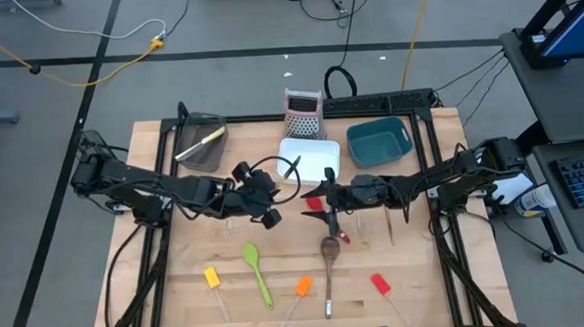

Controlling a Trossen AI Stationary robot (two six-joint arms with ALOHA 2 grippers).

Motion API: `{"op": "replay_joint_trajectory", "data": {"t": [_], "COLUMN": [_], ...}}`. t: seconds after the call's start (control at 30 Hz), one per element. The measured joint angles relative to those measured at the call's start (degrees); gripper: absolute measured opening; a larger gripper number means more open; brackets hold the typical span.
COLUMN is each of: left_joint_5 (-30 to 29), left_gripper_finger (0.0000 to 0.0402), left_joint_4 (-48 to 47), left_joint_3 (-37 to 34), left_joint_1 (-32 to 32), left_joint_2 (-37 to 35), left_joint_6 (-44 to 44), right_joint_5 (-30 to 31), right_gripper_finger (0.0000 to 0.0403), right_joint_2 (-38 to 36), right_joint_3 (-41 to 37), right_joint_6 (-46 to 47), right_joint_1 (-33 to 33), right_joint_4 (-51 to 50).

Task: Pick & Place Kitchen Items
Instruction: Put the yellow knife into the black bin

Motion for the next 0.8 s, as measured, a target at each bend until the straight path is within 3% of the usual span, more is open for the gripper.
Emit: {"op": "replay_joint_trajectory", "data": {"t": [0.8], "left_joint_5": [-0.1], "left_gripper_finger": [0.0067], "left_joint_4": [-14.59], "left_joint_3": [0.0], "left_joint_1": [6.09], "left_joint_2": [0.0], "left_joint_6": [-7.96], "right_joint_5": [-0.02], "right_gripper_finger": [0.0208], "right_joint_2": [0.0], "right_joint_3": [0.0], "right_joint_6": [-0.02], "right_joint_1": [0.0], "right_joint_4": [-0.06]}}
